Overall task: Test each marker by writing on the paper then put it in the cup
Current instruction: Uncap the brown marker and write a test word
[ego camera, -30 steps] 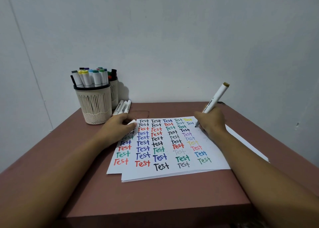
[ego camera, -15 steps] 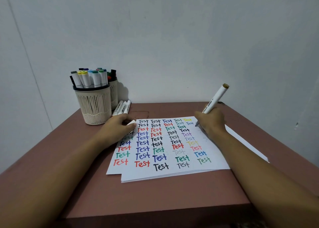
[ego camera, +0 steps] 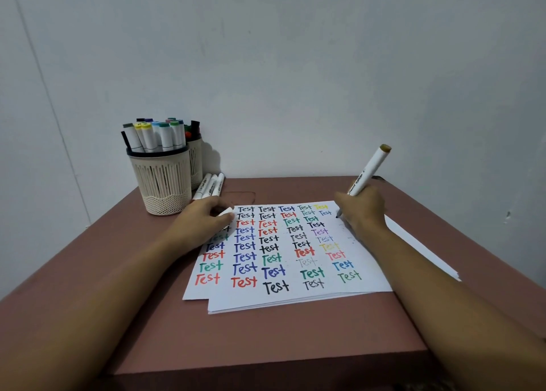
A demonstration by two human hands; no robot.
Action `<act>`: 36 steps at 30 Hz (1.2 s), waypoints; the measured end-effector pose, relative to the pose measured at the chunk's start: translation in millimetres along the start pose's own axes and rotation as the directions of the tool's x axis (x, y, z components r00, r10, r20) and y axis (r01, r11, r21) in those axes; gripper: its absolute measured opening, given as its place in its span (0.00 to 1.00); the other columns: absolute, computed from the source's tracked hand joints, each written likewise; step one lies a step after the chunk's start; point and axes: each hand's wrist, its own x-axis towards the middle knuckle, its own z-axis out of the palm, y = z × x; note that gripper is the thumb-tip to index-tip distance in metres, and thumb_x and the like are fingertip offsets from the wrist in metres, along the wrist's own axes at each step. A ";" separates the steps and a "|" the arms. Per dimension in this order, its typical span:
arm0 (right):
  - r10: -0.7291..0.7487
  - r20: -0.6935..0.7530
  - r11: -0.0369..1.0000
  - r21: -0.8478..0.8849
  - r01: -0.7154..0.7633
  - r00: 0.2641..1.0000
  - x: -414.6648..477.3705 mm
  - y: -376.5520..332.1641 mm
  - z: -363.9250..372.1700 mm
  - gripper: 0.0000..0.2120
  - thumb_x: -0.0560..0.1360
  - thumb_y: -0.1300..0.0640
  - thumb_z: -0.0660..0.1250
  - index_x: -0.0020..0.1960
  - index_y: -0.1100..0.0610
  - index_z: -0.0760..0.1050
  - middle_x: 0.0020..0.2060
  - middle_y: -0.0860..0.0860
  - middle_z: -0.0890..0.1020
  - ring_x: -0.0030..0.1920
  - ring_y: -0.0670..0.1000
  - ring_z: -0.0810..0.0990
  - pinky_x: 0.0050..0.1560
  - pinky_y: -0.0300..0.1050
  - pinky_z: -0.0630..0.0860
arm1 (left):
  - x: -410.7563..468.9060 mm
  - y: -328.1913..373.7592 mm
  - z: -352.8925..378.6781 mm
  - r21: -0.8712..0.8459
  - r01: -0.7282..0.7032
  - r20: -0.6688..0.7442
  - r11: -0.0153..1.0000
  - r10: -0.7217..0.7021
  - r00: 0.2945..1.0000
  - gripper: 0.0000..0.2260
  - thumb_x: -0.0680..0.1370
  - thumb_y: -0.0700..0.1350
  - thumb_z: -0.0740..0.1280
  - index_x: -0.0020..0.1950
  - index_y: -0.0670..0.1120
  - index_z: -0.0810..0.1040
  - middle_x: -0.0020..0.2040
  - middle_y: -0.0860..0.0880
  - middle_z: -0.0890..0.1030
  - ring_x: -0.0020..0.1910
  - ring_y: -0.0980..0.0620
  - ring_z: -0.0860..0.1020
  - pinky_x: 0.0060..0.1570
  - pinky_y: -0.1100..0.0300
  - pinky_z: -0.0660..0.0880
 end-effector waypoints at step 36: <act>-0.160 0.566 0.862 0.480 -0.165 0.809 -53.1 -39.7 27.4 0.22 0.68 0.39 0.67 0.28 0.56 0.76 0.20 0.50 0.69 0.22 0.46 0.65 0.25 0.37 0.62 | -23.6 48.2 19.0 -0.288 -0.287 0.012 0.914 0.303 0.953 0.08 0.75 0.47 0.68 0.50 0.45 0.81 0.39 0.46 0.81 0.36 0.58 0.75 0.36 0.65 0.70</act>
